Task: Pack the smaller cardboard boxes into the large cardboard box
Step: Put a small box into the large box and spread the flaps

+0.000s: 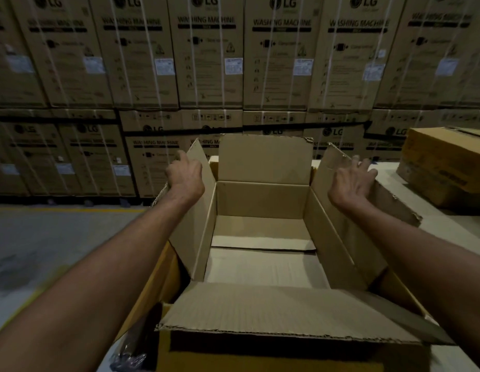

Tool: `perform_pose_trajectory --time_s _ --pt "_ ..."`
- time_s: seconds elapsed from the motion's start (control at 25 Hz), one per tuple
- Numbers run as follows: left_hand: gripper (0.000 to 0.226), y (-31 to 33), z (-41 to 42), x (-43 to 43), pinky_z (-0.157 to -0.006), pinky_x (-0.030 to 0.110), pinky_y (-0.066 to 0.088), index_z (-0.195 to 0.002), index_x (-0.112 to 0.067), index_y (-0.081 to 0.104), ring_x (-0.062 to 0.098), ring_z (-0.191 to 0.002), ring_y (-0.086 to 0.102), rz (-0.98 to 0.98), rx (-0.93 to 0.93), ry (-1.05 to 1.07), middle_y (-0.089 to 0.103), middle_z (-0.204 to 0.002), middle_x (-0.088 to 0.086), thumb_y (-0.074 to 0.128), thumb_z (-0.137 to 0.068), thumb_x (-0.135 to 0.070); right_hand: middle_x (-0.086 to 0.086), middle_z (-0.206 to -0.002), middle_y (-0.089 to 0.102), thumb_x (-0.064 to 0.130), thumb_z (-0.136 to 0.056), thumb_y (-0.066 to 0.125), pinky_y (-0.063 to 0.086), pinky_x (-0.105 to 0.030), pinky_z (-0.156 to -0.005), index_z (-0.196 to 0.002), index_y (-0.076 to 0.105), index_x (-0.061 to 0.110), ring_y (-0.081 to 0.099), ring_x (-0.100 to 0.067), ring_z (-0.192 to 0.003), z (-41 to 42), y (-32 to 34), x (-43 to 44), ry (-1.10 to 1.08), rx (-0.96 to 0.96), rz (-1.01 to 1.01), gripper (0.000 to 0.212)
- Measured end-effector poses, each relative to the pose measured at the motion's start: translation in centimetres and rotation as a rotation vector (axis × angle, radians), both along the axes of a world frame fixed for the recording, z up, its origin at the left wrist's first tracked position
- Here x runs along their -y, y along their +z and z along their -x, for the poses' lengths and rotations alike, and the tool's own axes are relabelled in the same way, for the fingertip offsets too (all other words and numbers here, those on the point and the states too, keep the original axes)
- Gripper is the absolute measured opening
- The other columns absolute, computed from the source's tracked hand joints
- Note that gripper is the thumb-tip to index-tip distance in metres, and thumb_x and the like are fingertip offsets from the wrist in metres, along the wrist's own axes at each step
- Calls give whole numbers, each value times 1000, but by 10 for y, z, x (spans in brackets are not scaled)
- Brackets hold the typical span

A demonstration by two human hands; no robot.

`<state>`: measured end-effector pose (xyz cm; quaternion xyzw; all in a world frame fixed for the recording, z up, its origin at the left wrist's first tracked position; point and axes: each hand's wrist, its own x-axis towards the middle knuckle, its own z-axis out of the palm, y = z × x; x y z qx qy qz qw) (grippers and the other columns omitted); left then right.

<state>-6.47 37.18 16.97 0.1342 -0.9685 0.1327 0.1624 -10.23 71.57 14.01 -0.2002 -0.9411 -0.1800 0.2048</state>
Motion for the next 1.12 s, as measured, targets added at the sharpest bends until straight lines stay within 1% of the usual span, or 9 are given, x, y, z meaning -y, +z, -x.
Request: perform_pose_trajectory --time_s 0.08,0.16,0.52,0.68,0.76,0.84,0.88,0.96,1.12 --pt "21 4 3 1 -47 29 31 -112 -17 63 15 -60 41 4 -14 7 55 -110 10 68 -94 -25 -18 -138 47 33 -87 69 46 -41 -97 -124 66 15 48 -32 -120 0 4 -7 -27 2 41 41" --pt "17 9 8 2 -45 28 28 -107 -16 62 15 -57 39 3 -20 7 52 -90 6 67 -94 -25 -15 -129 50 33 -88 69 45 -39 -93 -121 66 16 50 -29 -112 -3 6 -11 -32 46 51 37" --pt "17 11 17 6 -59 32 35 -105 -14 57 18 -60 39 4 -17 13 48 -82 9 61 -98 -29 -14 -131 43 38 -87 70 42 -41 -93 -126 60 18 45 -28 -112 -5 6 -16 -52 114 97 45" --pt "12 14 13 7 -57 32 36 -101 -14 57 19 -61 42 -32 -30 8 45 -76 8 60 -99 -25 -16 -130 42 43 -84 72 42 -42 -96 -131 55 15 45 -29 -111 -2 6 -10 -53 107 96 57" --pt "17 12 7 5 -66 34 40 -109 -14 61 20 -72 49 -21 -1 7 50 -85 9 61 -97 -26 -18 -141 39 45 -82 71 40 -46 -105 -138 52 15 42 -31 -124 -3 3 -10 -57 104 64 67" --pt "31 5 8 3 -96 43 45 -121 -18 62 29 -113 53 97 12 -31 54 -124 15 67 -92 -29 -22 -160 22 43 -82 72 21 -55 -119 -140 52 16 22 -37 -148 -5 -7 -10 6 100 -41 67" --pt "37 1 10 1 -110 48 37 -126 -21 61 32 -134 43 182 -2 -76 45 -145 17 69 -90 -29 -22 -166 12 38 -83 71 8 -56 -123 -137 56 16 9 -39 -154 -6 -13 -9 80 80 -103 60" --pt "41 -2 12 -6 -120 50 25 -131 -22 60 33 -148 27 259 -49 -178 34 -159 16 68 -91 -26 -19 -169 8 27 -85 69 -4 -52 -123 -135 58 14 1 -38 -156 -6 -23 -3 280 11 -150 53" --pt "25 -9 10 -37 -115 44 33 -122 -22 65 28 -138 41 219 -19 -290 55 -140 10 62 -97 -23 -15 -147 44 26 -83 69 28 -47 -116 -118 69 16 36 -31 -138 -10 -23 17 488 1 -76 37"
